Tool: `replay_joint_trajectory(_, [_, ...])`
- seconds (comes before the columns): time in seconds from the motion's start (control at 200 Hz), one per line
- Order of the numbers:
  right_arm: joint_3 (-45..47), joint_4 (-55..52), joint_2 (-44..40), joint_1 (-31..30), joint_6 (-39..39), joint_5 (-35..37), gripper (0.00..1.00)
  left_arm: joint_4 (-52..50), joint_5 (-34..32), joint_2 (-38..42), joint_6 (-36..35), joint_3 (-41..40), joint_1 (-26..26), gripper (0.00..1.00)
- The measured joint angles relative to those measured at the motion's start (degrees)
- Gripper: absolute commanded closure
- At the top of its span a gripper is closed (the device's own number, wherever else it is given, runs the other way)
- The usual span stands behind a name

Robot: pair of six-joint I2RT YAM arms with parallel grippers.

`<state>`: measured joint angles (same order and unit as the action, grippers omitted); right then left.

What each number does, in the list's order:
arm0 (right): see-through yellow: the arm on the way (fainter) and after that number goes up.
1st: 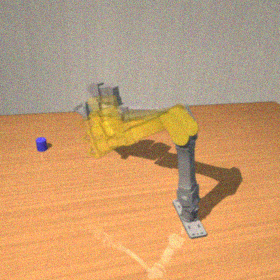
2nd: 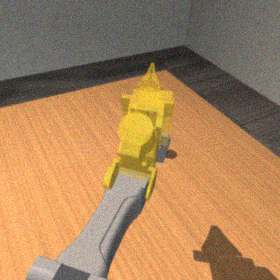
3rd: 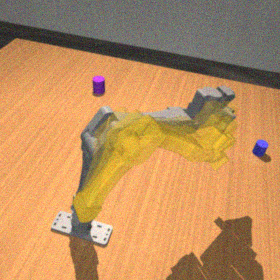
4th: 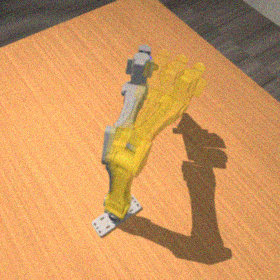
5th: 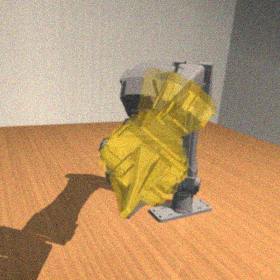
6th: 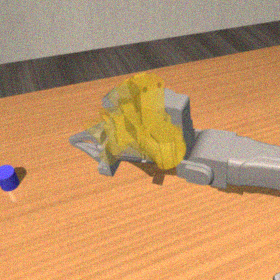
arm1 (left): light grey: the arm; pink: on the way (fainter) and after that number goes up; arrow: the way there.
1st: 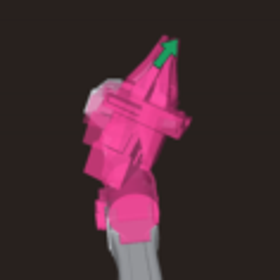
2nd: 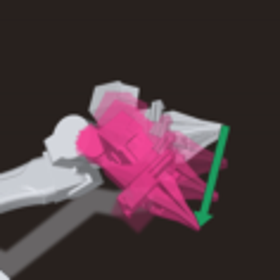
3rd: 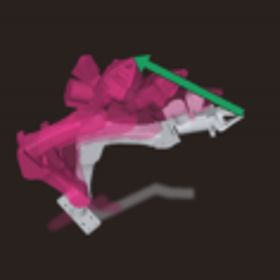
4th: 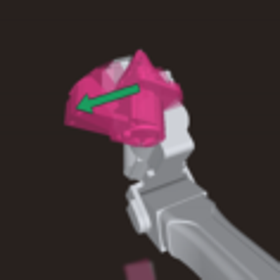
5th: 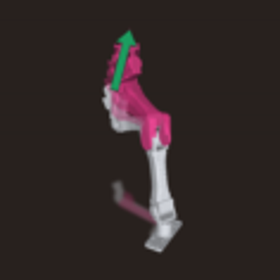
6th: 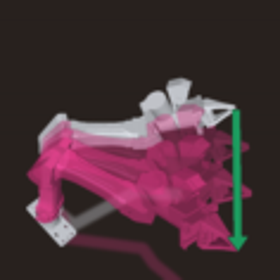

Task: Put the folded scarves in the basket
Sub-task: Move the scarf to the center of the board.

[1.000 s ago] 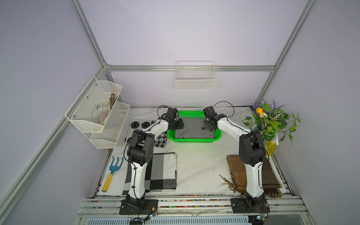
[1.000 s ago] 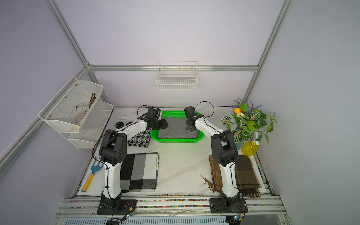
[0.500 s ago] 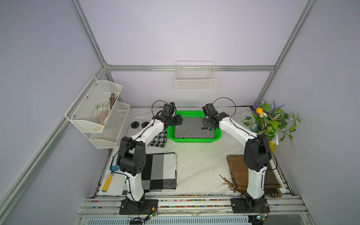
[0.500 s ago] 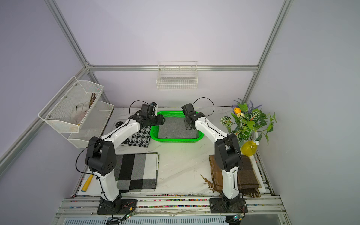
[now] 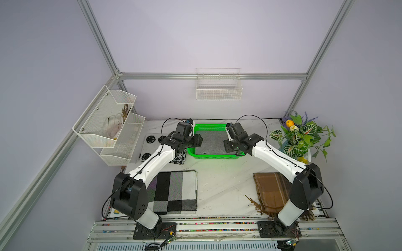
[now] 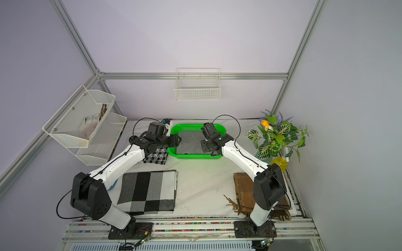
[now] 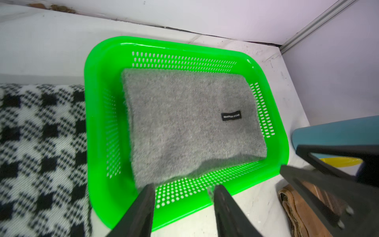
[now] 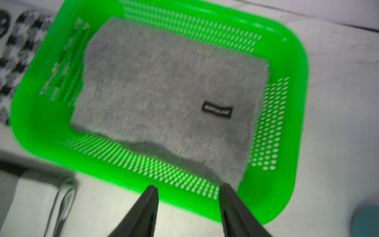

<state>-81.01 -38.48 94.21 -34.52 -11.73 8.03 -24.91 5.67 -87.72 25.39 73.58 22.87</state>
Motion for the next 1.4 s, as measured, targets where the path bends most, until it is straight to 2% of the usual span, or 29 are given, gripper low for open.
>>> replay_joint_trajectory(0.18, [12.76,5.42,-13.05,-5.55,-2.47,-10.84,0.43,-1.51,-1.03,6.38,0.57,-3.91,-0.90,0.50])
replay_joint_trajectory(0.345, [20.68,13.03,-15.19,-12.31,-5.64,-17.20,0.39,-2.86,-2.01,13.84,1.55,-10.34,-0.90,0.50])
replay_joint_trajectory(0.47, [24.90,18.97,-11.58,-18.64,-7.91,-22.40,0.37,-4.90,-4.59,19.76,2.32,-15.65,-1.05,0.55])
replay_joint_trajectory(0.565, [26.18,23.12,-8.02,-19.65,-9.77,-24.63,0.36,-6.73,-5.99,22.29,3.19,-17.44,-1.11,0.59])
replay_joint_trajectory(0.635, [26.71,25.88,-5.79,-19.89,-10.93,-25.16,0.36,-6.54,-5.90,23.15,4.31,-19.34,-1.11,0.75])
replay_joint_trajectory(0.69, [26.56,27.56,-3.72,-19.98,-11.54,-25.38,0.36,-6.14,-5.90,23.41,4.24,-21.64,-1.11,0.80])
replay_joint_trajectory(0.755, [26.27,29.81,-0.72,-20.28,-12.52,-26.05,0.36,-5.73,-6.12,23.45,5.09,-25.07,-1.11,0.80])
replay_joint_trajectory(0.78, [26.14,30.62,0.52,-20.41,-12.94,-26.64,0.30,-5.33,-6.14,23.45,5.42,-26.43,-1.11,0.81])
replay_joint_trajectory(0.875, [24.52,32.30,5.81,-20.83,-14.08,-28.02,0.26,-4.00,-6.16,23.47,5.84,-31.58,-1.16,0.82])
replay_joint_trajectory(1.15, [21.38,33.66,12.11,-21.20,-15.19,-28.15,0.26,-0.07,-7.06,24.52,6.08,-33.79,-1.22,0.84])
replay_joint_trajectory(1.31, [19.37,34.95,14.40,-21.29,-15.96,-28.52,0.33,1.38,-7.52,24.13,6.05,-35.12,-1.29,0.84])
replay_joint_trajectory(1.335, [19.17,35.10,14.64,-21.38,-16.06,-28.55,0.40,1.40,-7.48,23.98,6.05,-35.12,-1.33,0.84])
replay_joint_trajectory(1.4, [18.51,35.30,15.47,-21.79,-16.31,-28.57,0.45,1.73,-7.45,23.89,5.99,-35.12,-1.40,0.84])
